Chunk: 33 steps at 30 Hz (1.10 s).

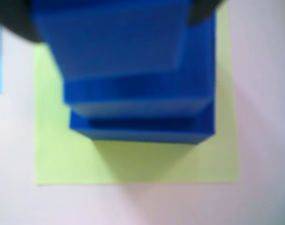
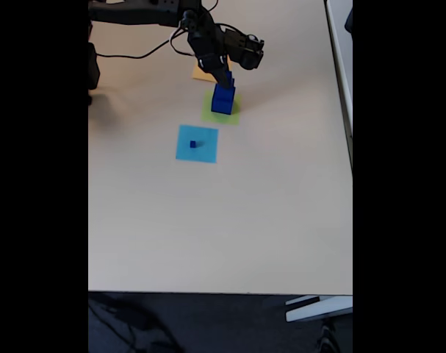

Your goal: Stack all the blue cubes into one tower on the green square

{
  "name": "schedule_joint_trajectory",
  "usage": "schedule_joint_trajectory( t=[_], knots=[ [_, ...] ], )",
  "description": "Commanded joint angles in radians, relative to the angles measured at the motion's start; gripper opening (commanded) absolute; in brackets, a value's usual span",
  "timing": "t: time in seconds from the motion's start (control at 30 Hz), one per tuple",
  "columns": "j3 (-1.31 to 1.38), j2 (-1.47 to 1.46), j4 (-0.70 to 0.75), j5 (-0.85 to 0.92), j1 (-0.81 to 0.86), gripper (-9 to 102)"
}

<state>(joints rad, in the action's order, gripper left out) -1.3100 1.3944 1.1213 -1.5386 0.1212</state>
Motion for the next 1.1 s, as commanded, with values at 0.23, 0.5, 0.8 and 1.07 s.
schedule_joint_trajectory(
  t=[0.23,0.5,0.8,1.07],
  knots=[
    [0.009,0.092,-0.017,0.003,-0.014,11],
    [0.009,0.091,-0.017,-0.003,-0.015,12],
    [0.003,0.086,-0.015,-0.009,-0.015,12],
    [-0.011,0.083,-0.018,-0.012,-0.018,11]
  ],
)
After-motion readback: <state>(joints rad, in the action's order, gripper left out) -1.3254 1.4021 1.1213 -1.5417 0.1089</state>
